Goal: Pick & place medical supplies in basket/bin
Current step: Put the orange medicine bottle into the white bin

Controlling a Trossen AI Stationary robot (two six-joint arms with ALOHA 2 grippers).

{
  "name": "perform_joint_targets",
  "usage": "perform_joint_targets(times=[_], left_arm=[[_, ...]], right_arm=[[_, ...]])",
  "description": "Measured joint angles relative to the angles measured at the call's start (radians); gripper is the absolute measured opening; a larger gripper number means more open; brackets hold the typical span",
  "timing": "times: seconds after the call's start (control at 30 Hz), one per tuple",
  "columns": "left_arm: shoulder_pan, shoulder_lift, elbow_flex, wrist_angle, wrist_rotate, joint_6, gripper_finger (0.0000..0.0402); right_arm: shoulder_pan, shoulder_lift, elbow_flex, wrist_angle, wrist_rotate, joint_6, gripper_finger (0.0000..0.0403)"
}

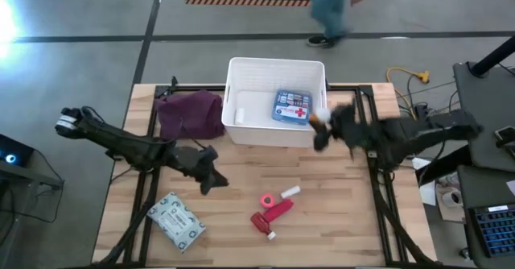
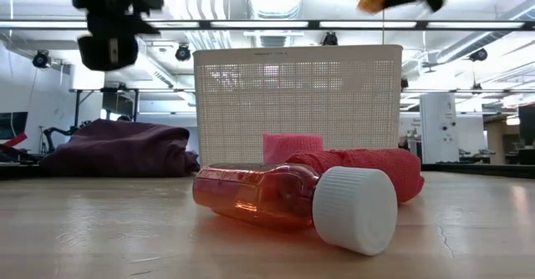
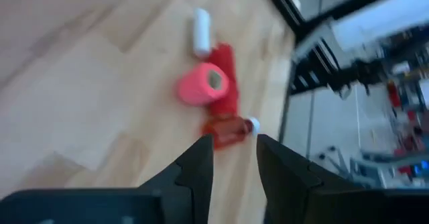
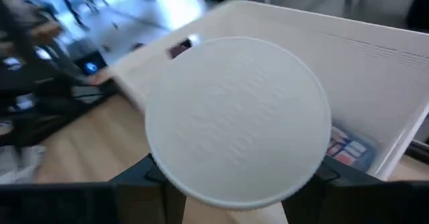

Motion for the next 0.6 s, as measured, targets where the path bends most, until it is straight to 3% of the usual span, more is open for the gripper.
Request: perform_joint_targets(times=[0.13, 0.27, 0.43, 0.6], left_arm=[[-0.066, 0.0, 0.046, -0.085, -0.038, 0.003, 0.0085], [-0.126, 0.0, 0.093, -0.185, -0.1, -0.049, 0.0078], [-0.209, 0.008, 0.12, -0.322, -0.16, -0.162, 0.0077], [-0.281, 0.014, 0.117, -0.403, -0.188, -0.27, 0.0077]], right_arm=[[-0.356, 0.081, 0.064, 0.0, -0.346, -0.087, 0.0166], [-0.595, 0.217, 0.15, 0.0, -0.575, -0.144, 0.0168], [-0.68, 0.396, 0.306, -0.006, -0.683, -0.265, 0.0195], [-0.67, 0.558, 0.497, -0.1, -0.686, -0.329, 0.0247]])
